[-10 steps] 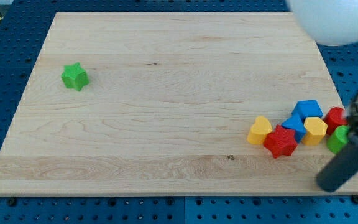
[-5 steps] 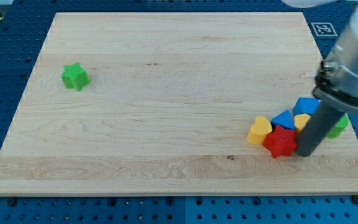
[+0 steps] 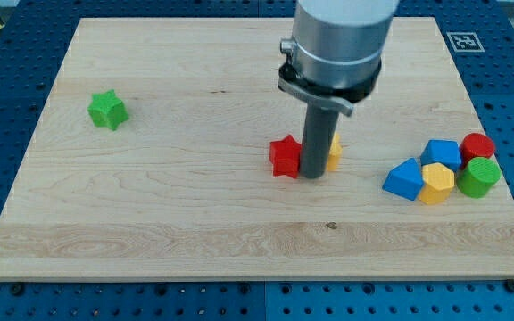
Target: Move the red star to the green star
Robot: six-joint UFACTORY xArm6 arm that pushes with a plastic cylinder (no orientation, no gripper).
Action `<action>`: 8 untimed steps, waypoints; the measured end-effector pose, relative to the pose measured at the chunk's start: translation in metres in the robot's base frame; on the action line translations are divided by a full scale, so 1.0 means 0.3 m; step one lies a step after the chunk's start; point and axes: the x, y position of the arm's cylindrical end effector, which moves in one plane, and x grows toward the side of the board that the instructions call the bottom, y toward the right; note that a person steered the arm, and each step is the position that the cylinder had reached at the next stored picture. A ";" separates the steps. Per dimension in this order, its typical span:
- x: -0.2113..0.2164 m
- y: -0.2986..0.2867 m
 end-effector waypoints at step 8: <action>-0.110 -0.621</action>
